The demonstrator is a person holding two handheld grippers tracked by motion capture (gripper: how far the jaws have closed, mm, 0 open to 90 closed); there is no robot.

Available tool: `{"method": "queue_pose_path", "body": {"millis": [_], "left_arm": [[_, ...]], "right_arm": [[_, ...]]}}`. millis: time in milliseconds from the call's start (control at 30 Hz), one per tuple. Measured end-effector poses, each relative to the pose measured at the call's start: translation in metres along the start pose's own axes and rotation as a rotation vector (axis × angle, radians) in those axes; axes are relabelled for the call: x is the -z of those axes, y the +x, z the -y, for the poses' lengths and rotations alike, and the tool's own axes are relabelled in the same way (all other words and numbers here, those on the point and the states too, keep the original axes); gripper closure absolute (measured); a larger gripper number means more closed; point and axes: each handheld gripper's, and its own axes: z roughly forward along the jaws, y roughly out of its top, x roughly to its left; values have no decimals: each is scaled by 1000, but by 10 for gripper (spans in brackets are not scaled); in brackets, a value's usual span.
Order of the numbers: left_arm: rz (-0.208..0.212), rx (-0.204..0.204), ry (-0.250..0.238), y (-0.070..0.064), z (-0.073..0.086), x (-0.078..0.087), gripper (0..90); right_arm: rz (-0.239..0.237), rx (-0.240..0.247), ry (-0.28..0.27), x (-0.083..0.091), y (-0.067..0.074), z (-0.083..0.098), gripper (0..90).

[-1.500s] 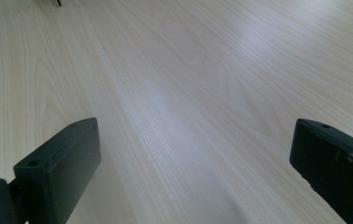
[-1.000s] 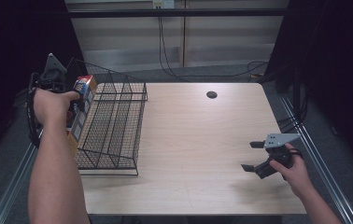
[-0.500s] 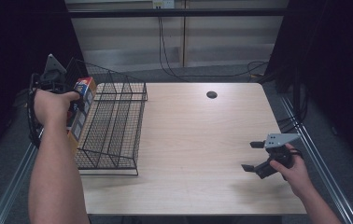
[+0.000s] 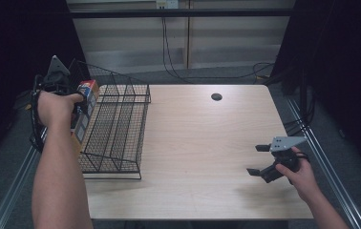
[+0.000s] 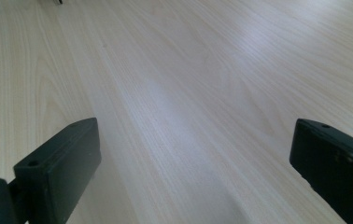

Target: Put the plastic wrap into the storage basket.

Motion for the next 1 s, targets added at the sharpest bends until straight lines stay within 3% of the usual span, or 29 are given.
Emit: {"method": "queue_pose_path", "body": {"millis": [433,1000], "left_arm": [[3,0,10,-7,-1,-13,423],[13,-3,9,-4,0,-13,418]], "right_arm": [[4,2,0,0,0,0,20],[-2,0,0,0,0,0,20]]}}
